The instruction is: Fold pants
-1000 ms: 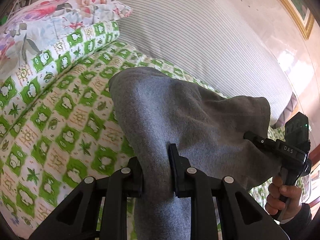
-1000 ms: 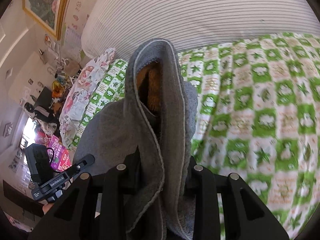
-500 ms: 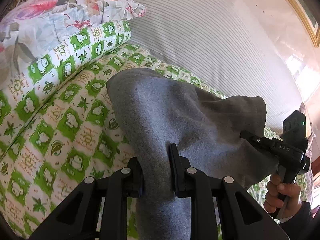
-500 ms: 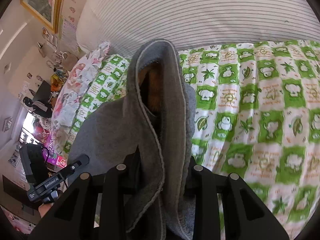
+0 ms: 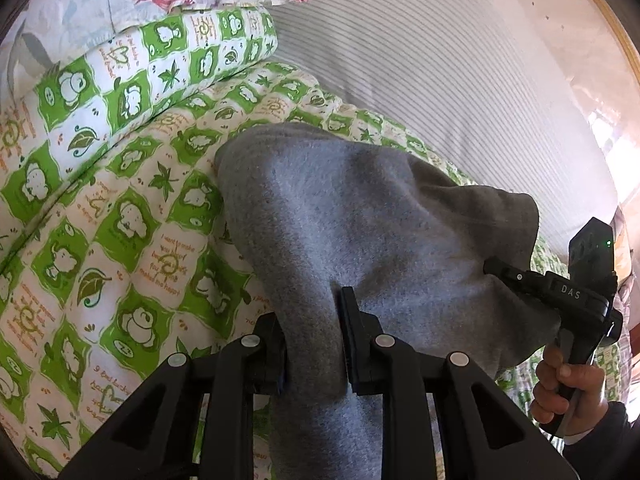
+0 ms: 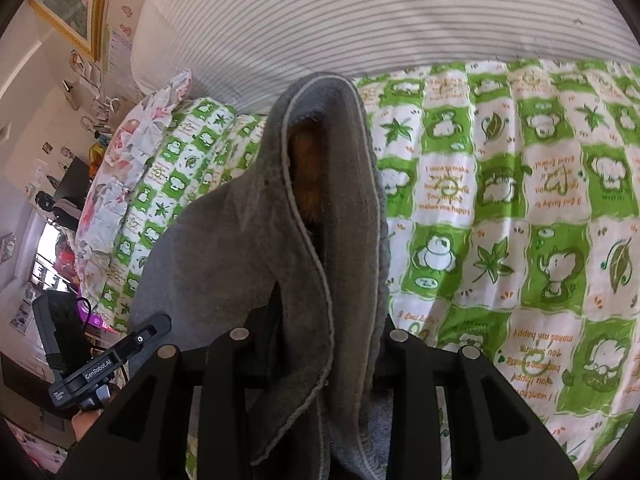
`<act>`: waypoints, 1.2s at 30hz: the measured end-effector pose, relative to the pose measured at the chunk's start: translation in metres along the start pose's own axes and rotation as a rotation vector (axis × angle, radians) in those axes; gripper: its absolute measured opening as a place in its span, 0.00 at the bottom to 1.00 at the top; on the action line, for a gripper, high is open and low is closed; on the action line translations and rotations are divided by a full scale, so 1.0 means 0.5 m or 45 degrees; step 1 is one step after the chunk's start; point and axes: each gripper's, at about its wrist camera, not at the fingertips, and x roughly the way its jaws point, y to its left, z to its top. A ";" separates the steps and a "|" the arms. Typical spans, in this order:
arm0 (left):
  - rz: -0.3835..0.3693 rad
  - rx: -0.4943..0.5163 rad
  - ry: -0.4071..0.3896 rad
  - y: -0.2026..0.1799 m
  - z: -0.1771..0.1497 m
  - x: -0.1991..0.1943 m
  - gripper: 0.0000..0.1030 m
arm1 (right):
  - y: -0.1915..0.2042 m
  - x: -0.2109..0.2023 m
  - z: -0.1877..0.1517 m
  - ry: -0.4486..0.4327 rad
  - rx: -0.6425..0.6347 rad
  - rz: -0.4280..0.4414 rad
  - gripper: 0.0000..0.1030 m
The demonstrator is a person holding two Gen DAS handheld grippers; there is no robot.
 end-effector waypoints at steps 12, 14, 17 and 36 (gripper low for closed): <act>0.034 0.002 0.032 -0.003 -0.005 -0.035 0.32 | -0.004 -0.018 -0.004 0.046 0.048 -0.022 0.52; 0.054 0.024 0.024 -0.010 -0.010 -0.049 0.35 | 0.005 -0.043 -0.007 0.040 0.014 -0.057 0.53; 0.067 0.048 0.005 -0.022 -0.020 -0.080 0.43 | 0.016 -0.083 -0.013 0.008 -0.029 -0.083 0.63; 0.081 0.161 -0.151 -0.100 -0.098 -0.283 0.72 | 0.216 -0.245 -0.147 -0.012 -0.544 -0.213 0.84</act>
